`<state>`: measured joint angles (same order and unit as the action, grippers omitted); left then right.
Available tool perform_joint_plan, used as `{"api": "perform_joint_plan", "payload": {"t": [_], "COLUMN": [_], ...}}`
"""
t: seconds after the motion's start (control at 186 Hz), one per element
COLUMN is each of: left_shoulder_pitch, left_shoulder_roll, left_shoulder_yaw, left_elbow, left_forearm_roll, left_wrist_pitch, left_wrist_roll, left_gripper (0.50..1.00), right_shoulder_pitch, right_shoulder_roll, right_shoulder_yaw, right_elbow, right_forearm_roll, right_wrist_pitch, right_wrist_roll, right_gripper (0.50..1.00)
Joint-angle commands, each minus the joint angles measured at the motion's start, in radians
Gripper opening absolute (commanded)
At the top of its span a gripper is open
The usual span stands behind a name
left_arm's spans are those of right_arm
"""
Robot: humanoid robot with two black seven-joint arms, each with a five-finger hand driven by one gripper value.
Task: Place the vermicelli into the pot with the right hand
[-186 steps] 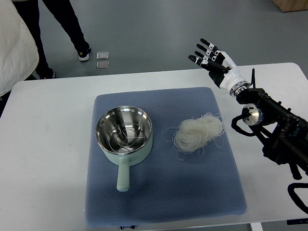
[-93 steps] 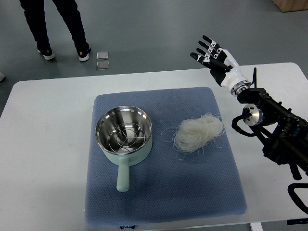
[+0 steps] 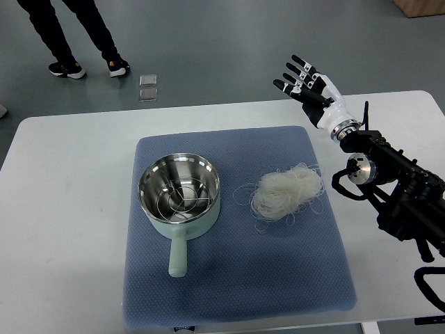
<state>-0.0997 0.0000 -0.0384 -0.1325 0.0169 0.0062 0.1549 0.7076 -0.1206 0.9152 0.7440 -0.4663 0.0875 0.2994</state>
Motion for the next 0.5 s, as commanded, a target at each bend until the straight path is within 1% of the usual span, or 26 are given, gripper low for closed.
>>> {"api": "perform_joint_plan", "payload": {"t": [0.0,0.263,0.36,0.494], "left_shoulder_pitch": [0.000,0.000,0.000,0.000], "left_shoulder_roll": [0.000,0.000,0.000,0.000], "left_shoulder_yaw": [0.000,0.000,0.000,0.000], "left_elbow": [-0.001,-0.001,-0.001,-0.001], "left_forearm_roll": [0.000,0.000,0.000,0.000], "left_wrist_pitch": [0.000,0.000,0.000,0.000], "left_wrist_roll": [0.000,0.000,0.000,0.000], "left_gripper": [1.000,1.000,1.000,1.000], "right_shoulder_pitch": [-0.002,0.013,0.023,0.081], "right_shoulder_roll": [0.001,-0.019,-0.073,-0.148], "right_shoulder_yaw": [-0.003,-0.019,-0.076,-0.210], "right_elbow": [0.001,0.008,0.018,0.055], "right_forearm_roll": [0.000,-0.006,-0.020,-0.081], "right_wrist_pitch": [0.001,0.009,0.021,0.051], "right_wrist_roll": [0.000,0.000,0.001,0.006], "right_gripper": [0.924,0.924,0.924,0.924]}}
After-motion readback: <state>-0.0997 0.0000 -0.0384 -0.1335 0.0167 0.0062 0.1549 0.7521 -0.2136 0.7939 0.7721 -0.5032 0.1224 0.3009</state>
